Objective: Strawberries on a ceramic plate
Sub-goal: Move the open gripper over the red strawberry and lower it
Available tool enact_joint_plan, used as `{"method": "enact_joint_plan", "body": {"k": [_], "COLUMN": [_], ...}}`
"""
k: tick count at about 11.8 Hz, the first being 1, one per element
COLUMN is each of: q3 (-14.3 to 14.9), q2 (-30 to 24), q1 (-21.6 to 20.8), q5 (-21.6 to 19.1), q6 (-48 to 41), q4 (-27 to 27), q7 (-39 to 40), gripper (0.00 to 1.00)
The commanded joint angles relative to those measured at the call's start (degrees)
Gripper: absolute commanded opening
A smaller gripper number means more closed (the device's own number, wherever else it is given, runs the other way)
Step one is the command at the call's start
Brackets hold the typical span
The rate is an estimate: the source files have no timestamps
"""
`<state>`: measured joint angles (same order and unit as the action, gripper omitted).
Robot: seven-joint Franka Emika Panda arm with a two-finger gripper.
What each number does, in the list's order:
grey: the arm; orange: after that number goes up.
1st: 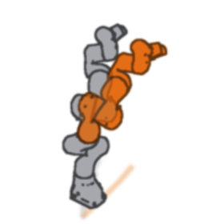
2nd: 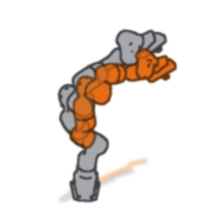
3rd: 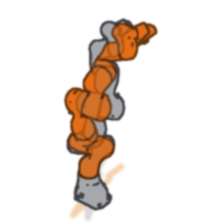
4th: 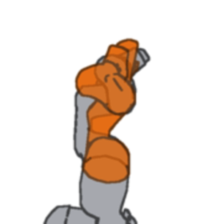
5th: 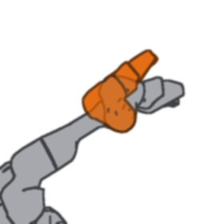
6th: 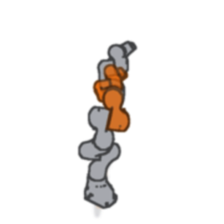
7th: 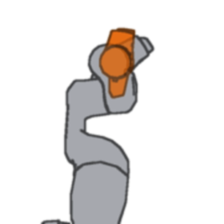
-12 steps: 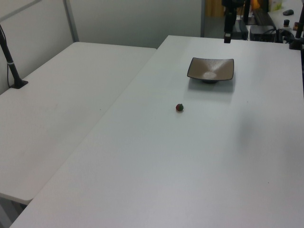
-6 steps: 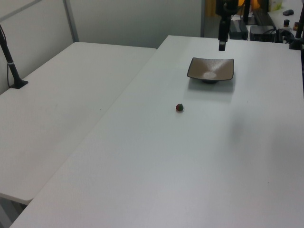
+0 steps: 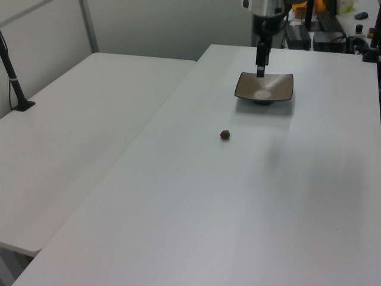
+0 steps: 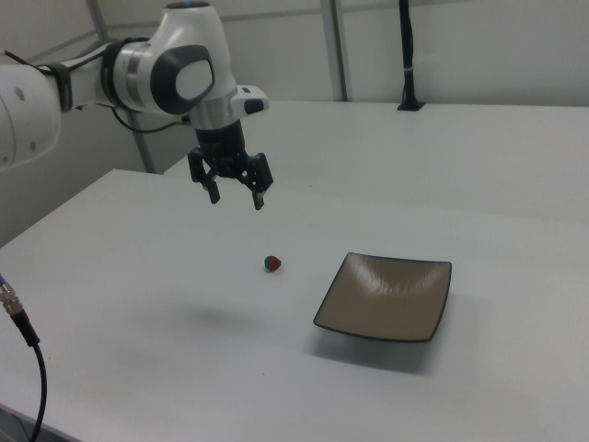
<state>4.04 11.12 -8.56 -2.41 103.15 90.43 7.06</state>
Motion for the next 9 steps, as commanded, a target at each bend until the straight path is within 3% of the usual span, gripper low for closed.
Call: {"method": "enact_joint_plan", "body": {"k": [1, 9], "q3": [0.4, -0.3], "q2": [4.0, 11.5], "q1": [-0.9, -0.9], "q5": [-1.0, -0.8], "q6": [6.4, 15.6], "q4": [-1.0, -0.5], "q7": [0.3, 0.7], "gripper": [1.0, 1.0]}}
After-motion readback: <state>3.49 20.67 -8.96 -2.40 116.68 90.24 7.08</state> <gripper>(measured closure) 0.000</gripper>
